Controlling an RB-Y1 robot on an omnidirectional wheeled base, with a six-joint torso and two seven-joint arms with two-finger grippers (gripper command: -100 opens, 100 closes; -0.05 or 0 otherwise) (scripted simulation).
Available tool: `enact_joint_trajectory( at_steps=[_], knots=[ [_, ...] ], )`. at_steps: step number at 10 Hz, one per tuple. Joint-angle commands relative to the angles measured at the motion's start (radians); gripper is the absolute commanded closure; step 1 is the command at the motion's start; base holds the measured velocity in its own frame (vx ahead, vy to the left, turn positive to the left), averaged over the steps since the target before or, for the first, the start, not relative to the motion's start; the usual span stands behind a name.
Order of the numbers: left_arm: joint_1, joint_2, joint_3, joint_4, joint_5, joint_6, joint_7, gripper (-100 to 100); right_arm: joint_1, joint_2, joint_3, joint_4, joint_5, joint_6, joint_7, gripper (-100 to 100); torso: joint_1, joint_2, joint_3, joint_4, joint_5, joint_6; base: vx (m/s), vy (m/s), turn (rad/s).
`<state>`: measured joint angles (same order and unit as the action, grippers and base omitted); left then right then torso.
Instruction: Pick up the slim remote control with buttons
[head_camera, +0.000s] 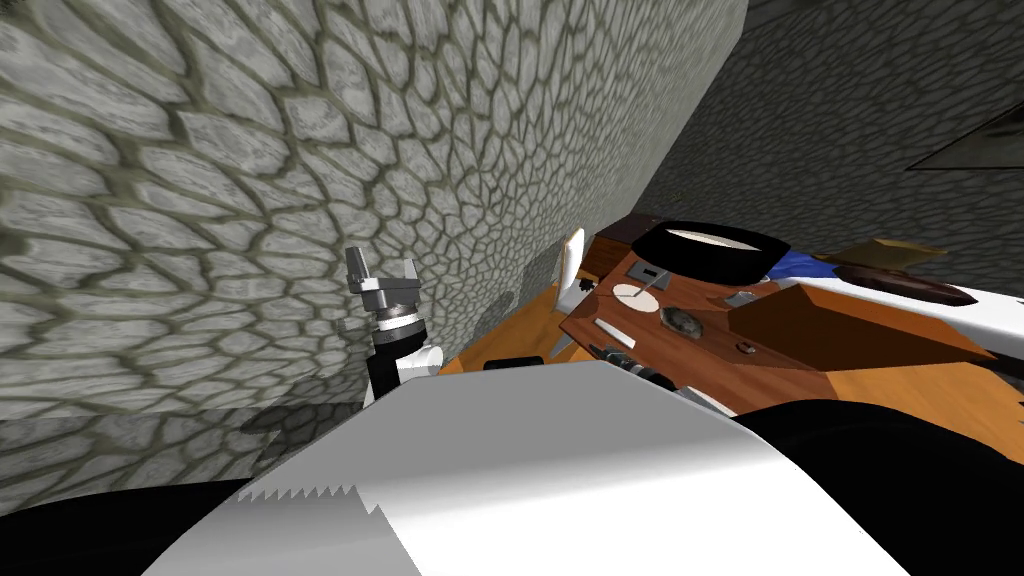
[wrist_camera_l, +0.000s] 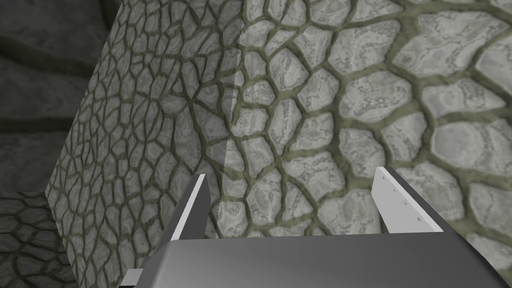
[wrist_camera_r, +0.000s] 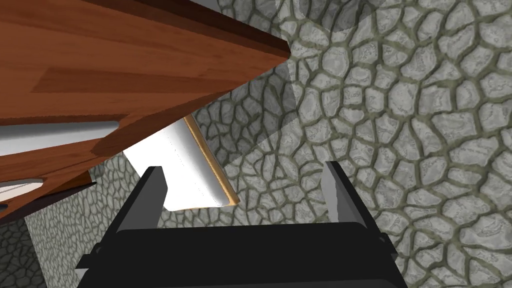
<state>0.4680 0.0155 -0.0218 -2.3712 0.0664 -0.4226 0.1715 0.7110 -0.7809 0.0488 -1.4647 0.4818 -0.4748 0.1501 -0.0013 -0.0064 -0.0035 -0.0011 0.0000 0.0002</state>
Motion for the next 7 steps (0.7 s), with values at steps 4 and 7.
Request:
enact_joint_trajectory(
  at_steps=[4,7],
  knots=[
    [0.000,0.000,0.000,0.000,0.000,0.000,0.000,0,0.017,-0.084,0.050,0.140,0.062,-0.006,0.043,-100,0.000,0.002,0.001,0.001,0.000,0.000,0.064,-0.001,0.147],
    [0.000,0.000,0.000,0.000,0.000,0.000,0.000,0,0.028,-0.121,0.069,0.206,0.084,-0.010,0.058,-100,-0.001,-0.001,-0.001,0.000,0.000,0.000,0.088,-0.017,0.115]
  ],
)
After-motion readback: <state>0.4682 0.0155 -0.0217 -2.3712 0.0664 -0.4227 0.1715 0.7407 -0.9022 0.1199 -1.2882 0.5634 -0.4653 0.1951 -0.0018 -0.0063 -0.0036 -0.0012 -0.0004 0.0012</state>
